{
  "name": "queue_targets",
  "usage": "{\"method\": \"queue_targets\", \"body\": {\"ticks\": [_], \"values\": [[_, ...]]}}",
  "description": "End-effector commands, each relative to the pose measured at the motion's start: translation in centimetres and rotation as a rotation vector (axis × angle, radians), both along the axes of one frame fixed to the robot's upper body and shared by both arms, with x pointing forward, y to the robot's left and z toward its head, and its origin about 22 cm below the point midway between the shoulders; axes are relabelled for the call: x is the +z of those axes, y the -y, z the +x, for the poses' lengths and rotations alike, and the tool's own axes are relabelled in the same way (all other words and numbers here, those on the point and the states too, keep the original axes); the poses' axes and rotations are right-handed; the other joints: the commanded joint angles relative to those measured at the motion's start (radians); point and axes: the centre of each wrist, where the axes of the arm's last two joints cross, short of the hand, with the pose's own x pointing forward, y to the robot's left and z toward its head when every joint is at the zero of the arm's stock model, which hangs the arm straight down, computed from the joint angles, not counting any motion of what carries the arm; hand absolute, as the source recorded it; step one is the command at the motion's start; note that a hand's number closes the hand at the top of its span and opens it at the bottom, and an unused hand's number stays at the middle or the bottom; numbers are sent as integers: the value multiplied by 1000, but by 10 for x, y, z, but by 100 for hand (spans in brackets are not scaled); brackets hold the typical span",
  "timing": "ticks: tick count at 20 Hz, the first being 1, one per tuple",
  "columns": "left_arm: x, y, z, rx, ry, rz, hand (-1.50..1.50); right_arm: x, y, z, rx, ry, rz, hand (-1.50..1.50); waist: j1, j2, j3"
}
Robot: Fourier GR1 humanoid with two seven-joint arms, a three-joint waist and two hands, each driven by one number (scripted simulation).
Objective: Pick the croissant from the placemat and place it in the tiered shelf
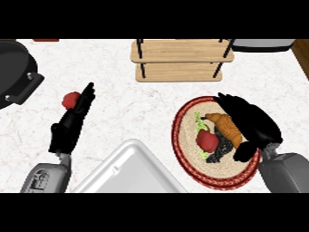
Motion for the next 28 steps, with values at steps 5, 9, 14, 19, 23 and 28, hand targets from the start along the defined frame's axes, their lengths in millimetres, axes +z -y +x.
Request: {"method": "queue_targets", "body": {"ticks": [5,9,14,19,23,28], "values": [[19,26,-6,11,7,-21,0,-7,13,1,-5,-5,-12,-150,-1,0,0],[-1,-2,-2,-3,5,-4,0,-30,4,12,-10,-20,-2,-150,0,0,0],[0,6,9,-11,-12,-8,0,-53,25,11,11,-34,-17,-150,0,2,0],[14,-6,0,5,-10,-10,0,-57,15,13,14,-59,-41,-150,1,1,0],[12,-7,21,-5,4,-4,0,-42,16,12,56,-63,-100,150,-3,1,0],[9,-2,13,10,-15,-1,0,-66,6,-7,121,11,-115,150,-3,0,0]]}}
